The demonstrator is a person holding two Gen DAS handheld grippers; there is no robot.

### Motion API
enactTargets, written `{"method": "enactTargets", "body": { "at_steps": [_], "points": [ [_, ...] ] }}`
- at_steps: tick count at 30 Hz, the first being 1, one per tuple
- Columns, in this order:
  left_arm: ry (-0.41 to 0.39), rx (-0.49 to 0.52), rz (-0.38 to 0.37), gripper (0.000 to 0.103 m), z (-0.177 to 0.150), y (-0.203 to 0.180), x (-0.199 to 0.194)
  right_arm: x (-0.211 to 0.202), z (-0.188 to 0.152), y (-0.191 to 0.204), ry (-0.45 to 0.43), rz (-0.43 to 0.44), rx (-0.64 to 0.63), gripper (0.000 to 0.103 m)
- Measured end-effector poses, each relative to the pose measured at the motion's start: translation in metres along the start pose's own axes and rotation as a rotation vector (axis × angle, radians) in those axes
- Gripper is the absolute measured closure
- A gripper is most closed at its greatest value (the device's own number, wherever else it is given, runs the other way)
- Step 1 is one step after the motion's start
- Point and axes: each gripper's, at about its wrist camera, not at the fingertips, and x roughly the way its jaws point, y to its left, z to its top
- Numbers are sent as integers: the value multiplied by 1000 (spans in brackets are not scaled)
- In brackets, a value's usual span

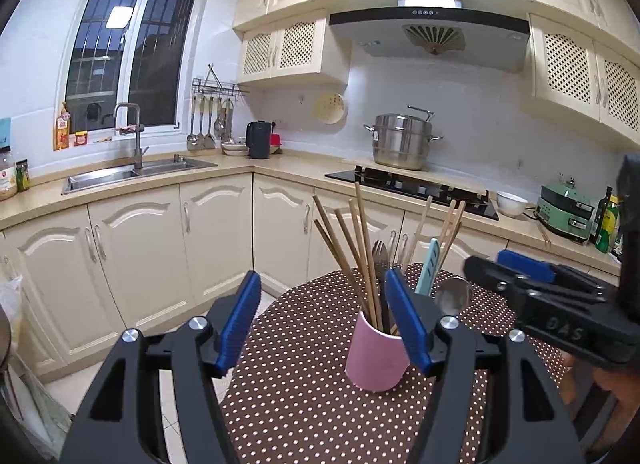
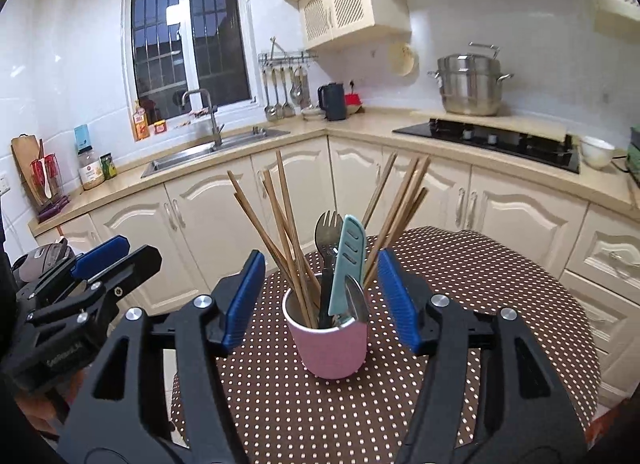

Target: Organize utensils

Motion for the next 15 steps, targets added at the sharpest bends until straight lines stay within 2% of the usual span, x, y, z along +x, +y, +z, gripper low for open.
{"method": "enactTargets", "body": {
  "at_steps": [6, 13, 15],
  "points": [
    [-41, 31, 31, 28, 1, -4, -39, -46, -9, 12, -72, -44, 1, 33],
    [-68, 67, 22, 25, 2, -13, -82, -99, -18, 35, -167, -73, -24, 23],
    [-64, 75, 12, 20, 2, -16, -90, -110, -22, 42, -192, -91, -43, 22]
  ]
}}
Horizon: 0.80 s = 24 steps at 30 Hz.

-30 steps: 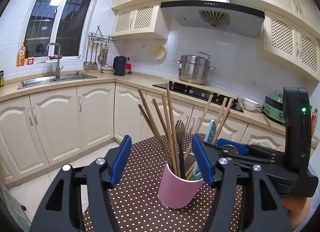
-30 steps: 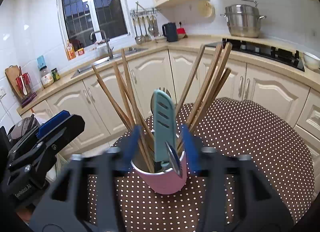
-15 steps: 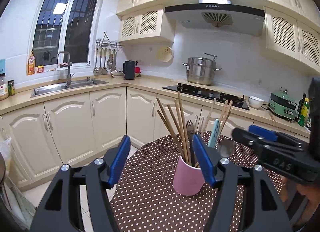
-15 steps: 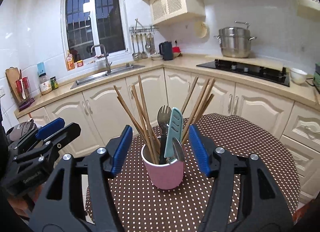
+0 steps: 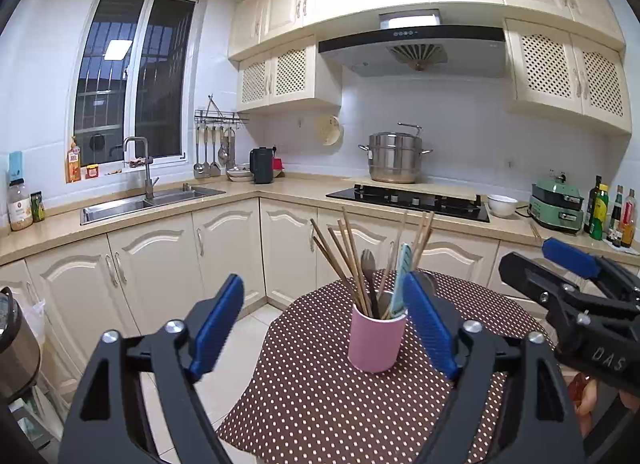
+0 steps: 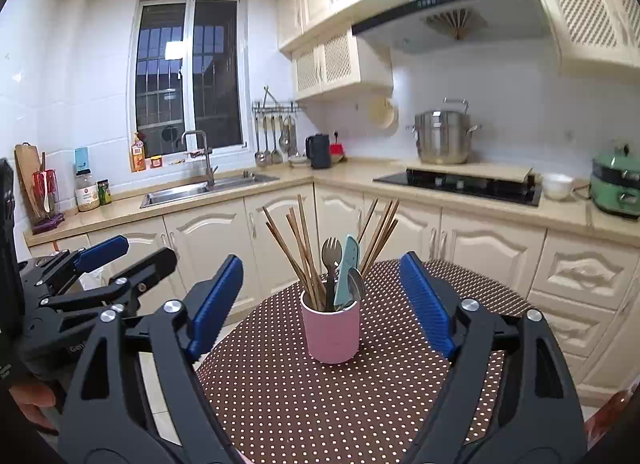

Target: Organize utensils

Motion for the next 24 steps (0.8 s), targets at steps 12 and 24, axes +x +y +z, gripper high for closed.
{"method": "enactTargets", "body": {
  "at_steps": [12, 24],
  "points": [
    [-82, 29, 14, 20, 3, -16, -49, -48, 1, 8, -96, -73, -31, 16],
    [-131, 40, 42, 16, 7, -20, -68, -69, -1, 15, -145, -105, -75, 13]
  ]
}}
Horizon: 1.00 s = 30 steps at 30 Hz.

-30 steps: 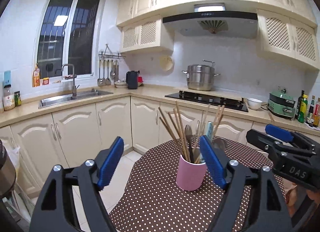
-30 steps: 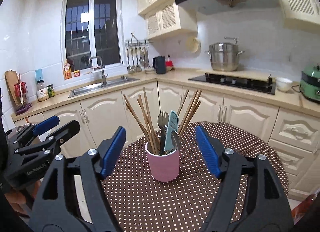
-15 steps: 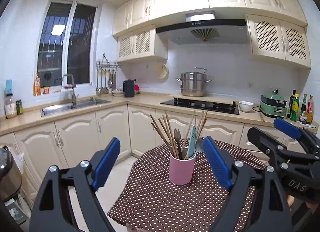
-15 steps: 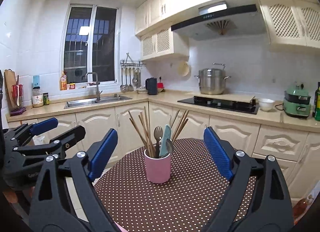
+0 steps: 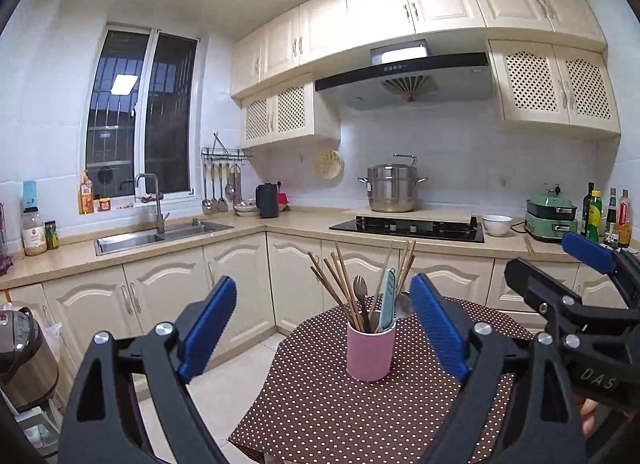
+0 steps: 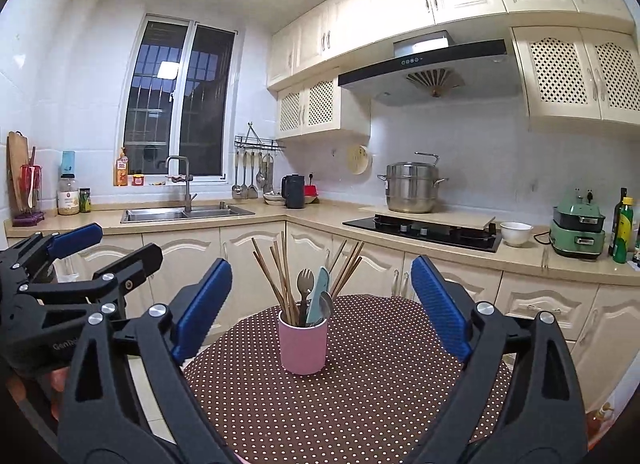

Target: Organize utensils

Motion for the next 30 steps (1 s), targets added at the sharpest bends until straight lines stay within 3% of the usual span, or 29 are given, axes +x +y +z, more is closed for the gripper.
{"method": "enactTargets", "body": {
  "at_steps": [30],
  "points": [
    [-77, 7, 29, 16, 6, -8, -10, -7, 2, 0, -20, 18, 9, 12]
  ]
}}
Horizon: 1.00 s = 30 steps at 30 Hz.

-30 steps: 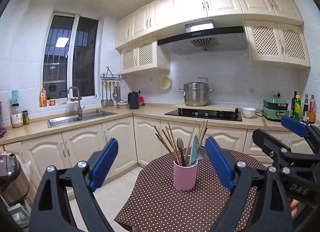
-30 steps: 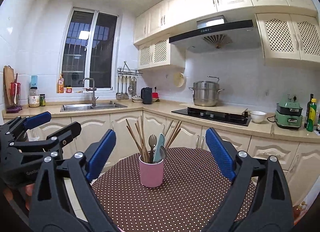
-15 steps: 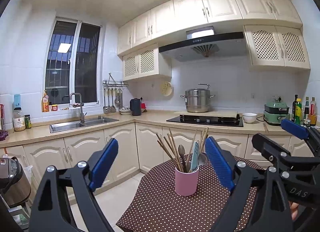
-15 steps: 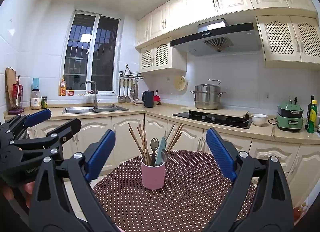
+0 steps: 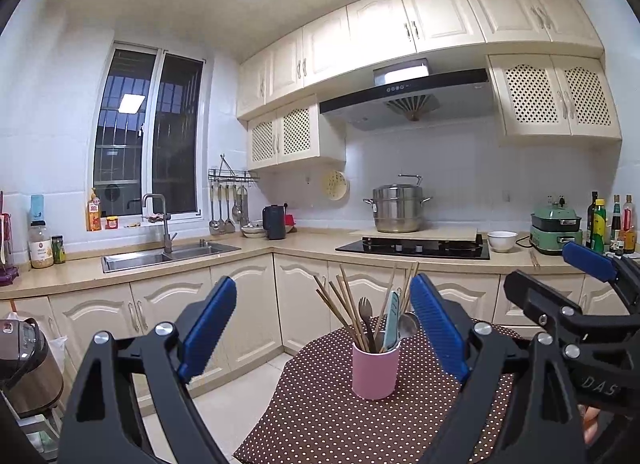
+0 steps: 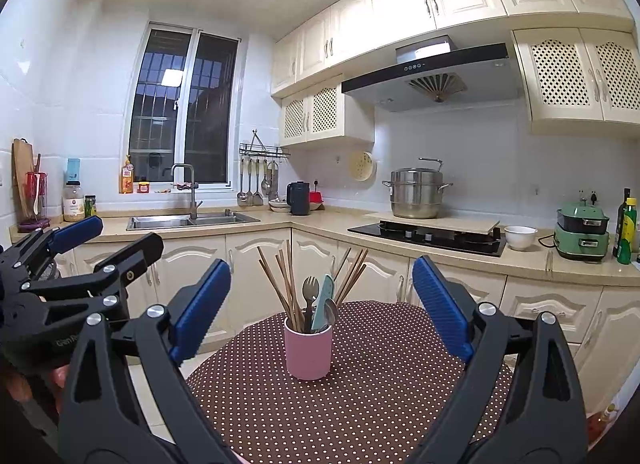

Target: Organize utensils

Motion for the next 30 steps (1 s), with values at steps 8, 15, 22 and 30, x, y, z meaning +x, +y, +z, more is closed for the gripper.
{"method": "enactTargets", "body": {
  "at_steps": [8, 15, 22, 30],
  "points": [
    [7, 1, -2, 16, -2, 0, 2, 0, 0, 2, 7, -2, 4, 12],
    [13, 4, -4, 16, -2, -2, 4, 0, 0, 1, 11, -4, 8, 12],
    [15, 5, -7, 16, -2, -1, 4, -2, -1, 2, 12, -4, 17, 11],
    [16, 6, -9, 16, -1, -1, 4, -1, -1, -2, 15, -2, 24, 11]
  ]
}}
